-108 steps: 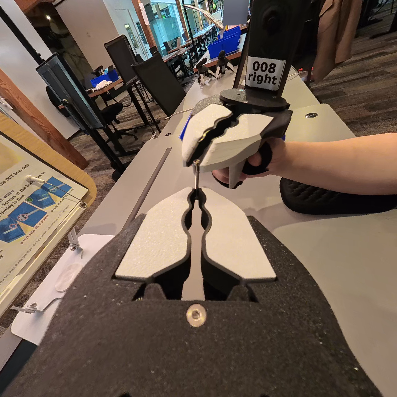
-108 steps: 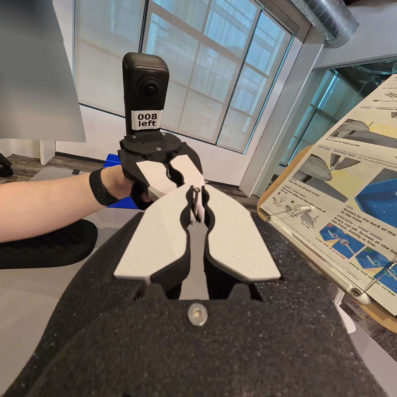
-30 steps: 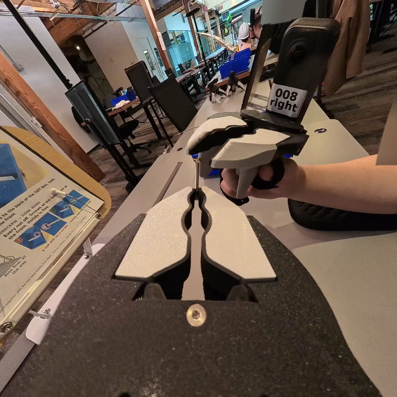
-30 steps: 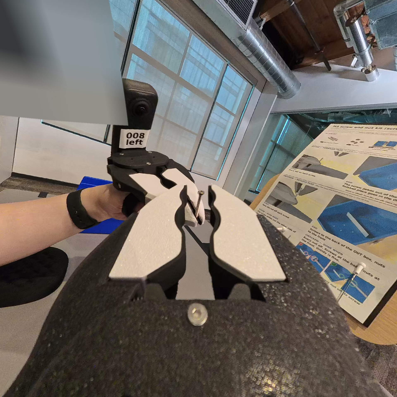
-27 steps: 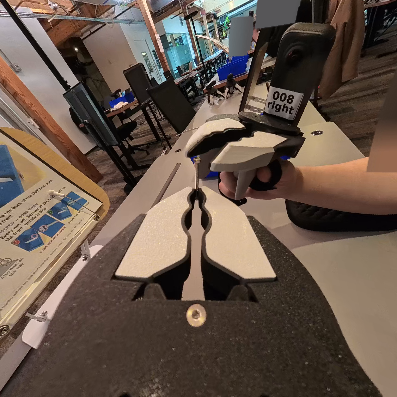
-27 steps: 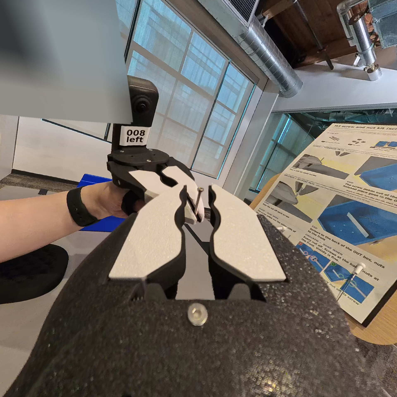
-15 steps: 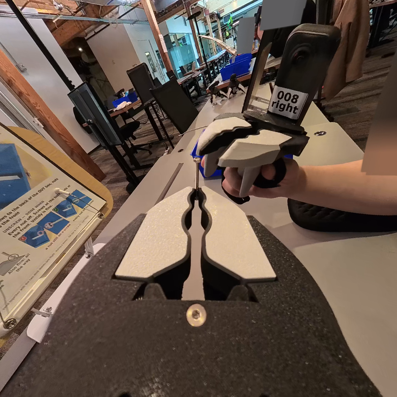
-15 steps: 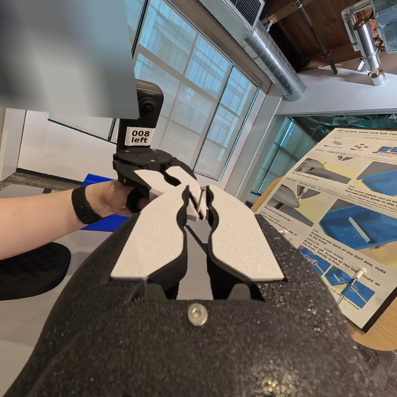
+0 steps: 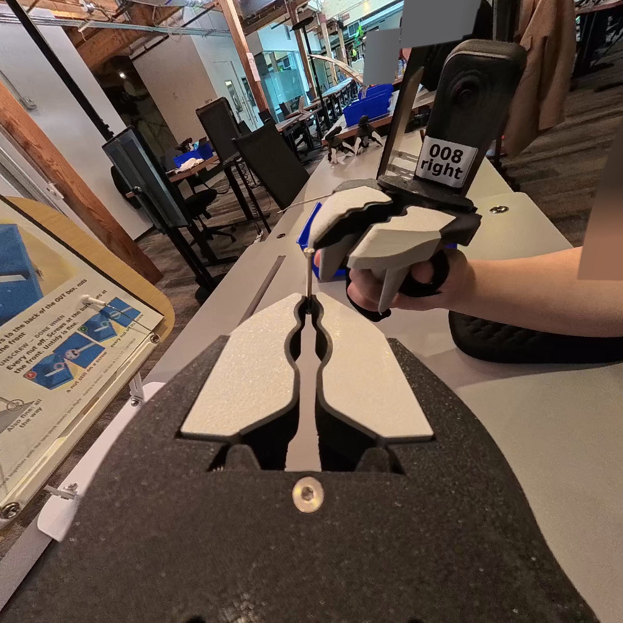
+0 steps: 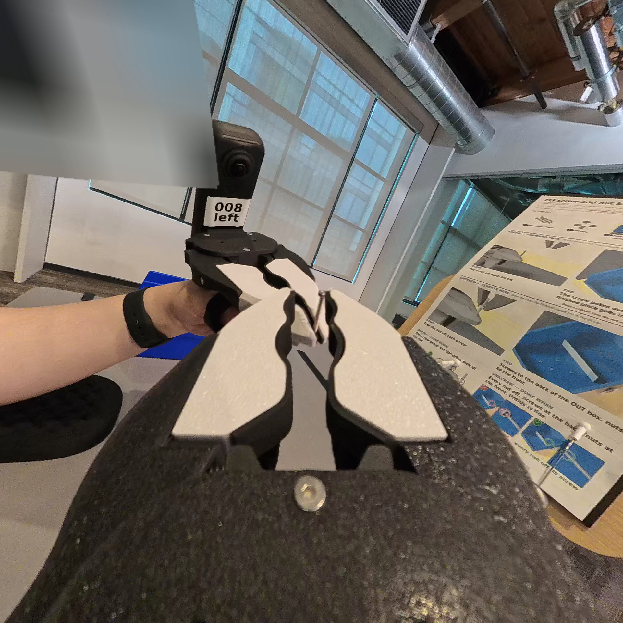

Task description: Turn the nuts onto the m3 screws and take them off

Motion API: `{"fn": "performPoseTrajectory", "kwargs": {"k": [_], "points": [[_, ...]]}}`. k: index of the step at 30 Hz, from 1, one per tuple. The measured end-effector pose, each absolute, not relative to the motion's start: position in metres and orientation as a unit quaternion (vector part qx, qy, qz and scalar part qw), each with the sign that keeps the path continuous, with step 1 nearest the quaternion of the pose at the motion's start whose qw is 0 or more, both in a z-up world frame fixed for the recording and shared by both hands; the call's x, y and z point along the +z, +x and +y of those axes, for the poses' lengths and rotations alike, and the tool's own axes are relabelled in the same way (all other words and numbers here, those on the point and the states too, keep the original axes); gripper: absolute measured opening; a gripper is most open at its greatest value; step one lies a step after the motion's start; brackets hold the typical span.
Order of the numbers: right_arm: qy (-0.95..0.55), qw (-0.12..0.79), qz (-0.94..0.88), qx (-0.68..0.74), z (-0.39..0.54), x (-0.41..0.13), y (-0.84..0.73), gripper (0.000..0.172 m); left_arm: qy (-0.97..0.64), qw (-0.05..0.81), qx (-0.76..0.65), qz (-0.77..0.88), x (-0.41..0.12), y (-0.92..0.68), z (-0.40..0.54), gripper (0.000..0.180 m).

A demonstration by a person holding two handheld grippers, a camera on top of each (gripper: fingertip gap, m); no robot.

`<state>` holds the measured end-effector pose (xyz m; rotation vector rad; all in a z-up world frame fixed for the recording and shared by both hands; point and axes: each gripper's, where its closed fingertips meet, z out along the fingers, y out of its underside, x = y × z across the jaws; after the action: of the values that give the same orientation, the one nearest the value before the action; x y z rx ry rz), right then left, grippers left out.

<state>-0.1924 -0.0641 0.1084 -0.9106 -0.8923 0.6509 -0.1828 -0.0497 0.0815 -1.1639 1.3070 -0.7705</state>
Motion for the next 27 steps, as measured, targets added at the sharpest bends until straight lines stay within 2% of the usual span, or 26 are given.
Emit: {"fn": "performPoseTrajectory", "kwargs": {"k": [5,15,27], "points": [[-0.416,0.76,-0.41,0.286,-0.064,0.109,-0.195,0.025,-0.492,0.571,-0.327,0.569,0.079,-0.177,-0.055,0.002],[-0.419,0.754,-0.415,0.291,-0.063,0.106,-0.191,0.021,-0.5,0.575,-0.328,0.559,0.08,-0.182,-0.049,0.002],[-0.413,0.739,-0.436,0.304,-0.071,0.103,-0.207,0.045,-0.486,0.551,-0.338,0.589,0.072,-0.168,-0.064,0.002]]}}
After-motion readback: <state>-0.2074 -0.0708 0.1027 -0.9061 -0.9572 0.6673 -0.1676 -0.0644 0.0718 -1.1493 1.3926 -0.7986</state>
